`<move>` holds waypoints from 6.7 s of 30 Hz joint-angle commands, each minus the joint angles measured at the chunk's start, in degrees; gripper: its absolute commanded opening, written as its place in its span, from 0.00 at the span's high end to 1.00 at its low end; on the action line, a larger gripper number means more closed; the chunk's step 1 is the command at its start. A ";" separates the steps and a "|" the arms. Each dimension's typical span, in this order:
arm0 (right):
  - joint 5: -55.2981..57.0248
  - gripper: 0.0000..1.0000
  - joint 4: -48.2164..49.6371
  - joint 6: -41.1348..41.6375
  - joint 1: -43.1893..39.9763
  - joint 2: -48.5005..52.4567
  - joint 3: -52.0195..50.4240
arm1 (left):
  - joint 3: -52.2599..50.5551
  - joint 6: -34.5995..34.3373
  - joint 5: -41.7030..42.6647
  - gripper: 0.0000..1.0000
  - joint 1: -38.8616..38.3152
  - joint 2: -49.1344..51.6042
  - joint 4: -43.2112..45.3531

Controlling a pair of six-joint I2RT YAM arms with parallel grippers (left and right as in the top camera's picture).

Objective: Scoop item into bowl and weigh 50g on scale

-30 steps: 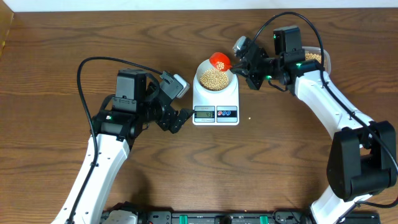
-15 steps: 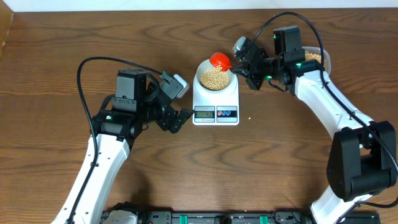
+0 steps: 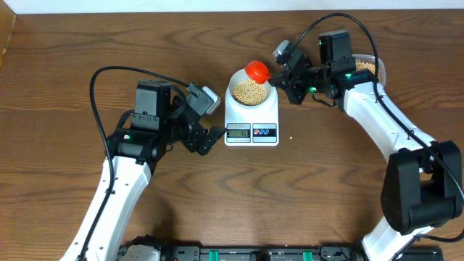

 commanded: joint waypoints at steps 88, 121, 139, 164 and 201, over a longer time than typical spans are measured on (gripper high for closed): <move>20.50 0.99 -10.49 18.45 -16.90 -1.14 -0.50 | -0.39 -0.28 0.33 0.11 0.13 -0.55 0.00; 19.28 0.99 -11.32 15.17 -23.93 -1.31 -0.50 | -0.39 -0.28 0.31 0.11 0.13 -0.55 0.00; 16.39 0.99 -8.87 21.14 -24.13 -6.34 -0.37 | -0.39 -0.28 0.33 0.11 0.13 -0.55 0.00; -1.14 0.99 -3.28 29.09 -16.70 -8.31 -0.37 | -0.39 -0.28 0.31 0.11 0.13 -0.55 0.00; 7.10 0.99 -2.84 12.35 1.75 -8.22 -0.37 | -0.39 -0.28 0.31 0.11 0.13 -0.55 0.00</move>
